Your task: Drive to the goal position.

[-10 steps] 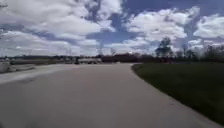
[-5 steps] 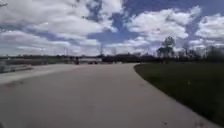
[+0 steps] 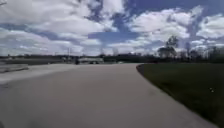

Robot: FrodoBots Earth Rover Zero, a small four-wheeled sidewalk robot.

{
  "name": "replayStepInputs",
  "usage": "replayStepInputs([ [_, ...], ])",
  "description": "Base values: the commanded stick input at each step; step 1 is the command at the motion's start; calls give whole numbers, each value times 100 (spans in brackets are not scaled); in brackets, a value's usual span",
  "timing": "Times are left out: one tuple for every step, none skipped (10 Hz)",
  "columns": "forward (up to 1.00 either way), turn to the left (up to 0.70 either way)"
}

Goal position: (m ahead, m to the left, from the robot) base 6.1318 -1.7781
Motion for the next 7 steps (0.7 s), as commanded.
replayStepInputs([
  [100,0],
  [100,0],
  [100,0],
  [100,-10],
  [100,-27],
  [100,-27],
  [100,0],
])
